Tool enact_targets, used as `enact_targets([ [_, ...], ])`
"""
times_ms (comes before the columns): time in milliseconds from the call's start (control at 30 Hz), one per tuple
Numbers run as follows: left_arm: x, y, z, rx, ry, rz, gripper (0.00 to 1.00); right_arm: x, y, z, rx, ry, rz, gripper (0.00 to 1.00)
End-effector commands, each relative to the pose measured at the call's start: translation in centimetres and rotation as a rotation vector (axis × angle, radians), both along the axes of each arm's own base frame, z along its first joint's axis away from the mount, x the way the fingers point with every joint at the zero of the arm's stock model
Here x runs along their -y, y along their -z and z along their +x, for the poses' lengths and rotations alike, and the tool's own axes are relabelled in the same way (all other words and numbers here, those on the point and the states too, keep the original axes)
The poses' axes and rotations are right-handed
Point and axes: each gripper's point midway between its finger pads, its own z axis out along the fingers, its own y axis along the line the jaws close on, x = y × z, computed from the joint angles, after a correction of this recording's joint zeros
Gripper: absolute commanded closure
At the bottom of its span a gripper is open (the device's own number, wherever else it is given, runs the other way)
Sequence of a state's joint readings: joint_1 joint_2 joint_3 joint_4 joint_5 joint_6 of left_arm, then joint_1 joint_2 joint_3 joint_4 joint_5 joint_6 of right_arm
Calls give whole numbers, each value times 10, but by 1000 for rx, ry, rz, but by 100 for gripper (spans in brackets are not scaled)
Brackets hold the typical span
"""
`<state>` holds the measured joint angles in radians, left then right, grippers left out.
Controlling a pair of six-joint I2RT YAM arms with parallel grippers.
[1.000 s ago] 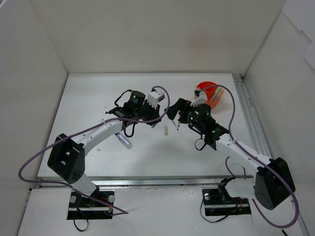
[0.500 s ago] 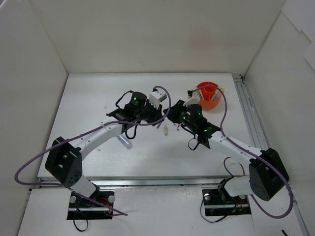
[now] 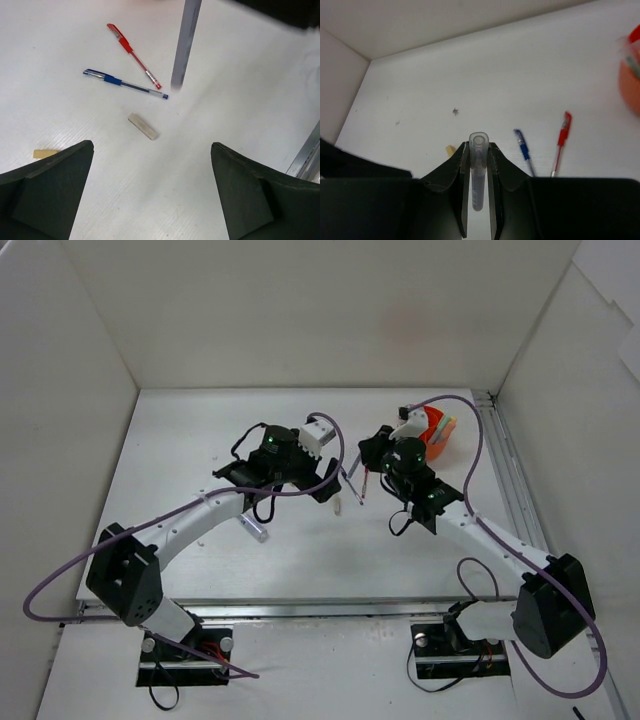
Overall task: Sort the stationery into containers
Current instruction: Place the pen in the storage box.
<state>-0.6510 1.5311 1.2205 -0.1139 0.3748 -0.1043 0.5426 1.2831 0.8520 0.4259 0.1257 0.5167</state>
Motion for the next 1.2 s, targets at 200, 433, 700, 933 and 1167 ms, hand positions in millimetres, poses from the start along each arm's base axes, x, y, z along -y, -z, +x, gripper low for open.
enact_targets([
  [200,-84,-51,16,119,-247,-87,0,107,-91,72,249,267,-338,100],
  [433,-121,-38,24,46,-373,-85,0,129,-62,123,189,228,-506,100],
  [700,-145,-8,33,-25,-496,-56,0,148,-22,154,97,255,-630,100],
  [933,-145,-6,38,-39,-505,-63,0,156,-10,169,120,268,-647,100],
  [1167,-144,-3,37,-50,-495,-64,0,159,-33,170,203,288,-617,100],
])
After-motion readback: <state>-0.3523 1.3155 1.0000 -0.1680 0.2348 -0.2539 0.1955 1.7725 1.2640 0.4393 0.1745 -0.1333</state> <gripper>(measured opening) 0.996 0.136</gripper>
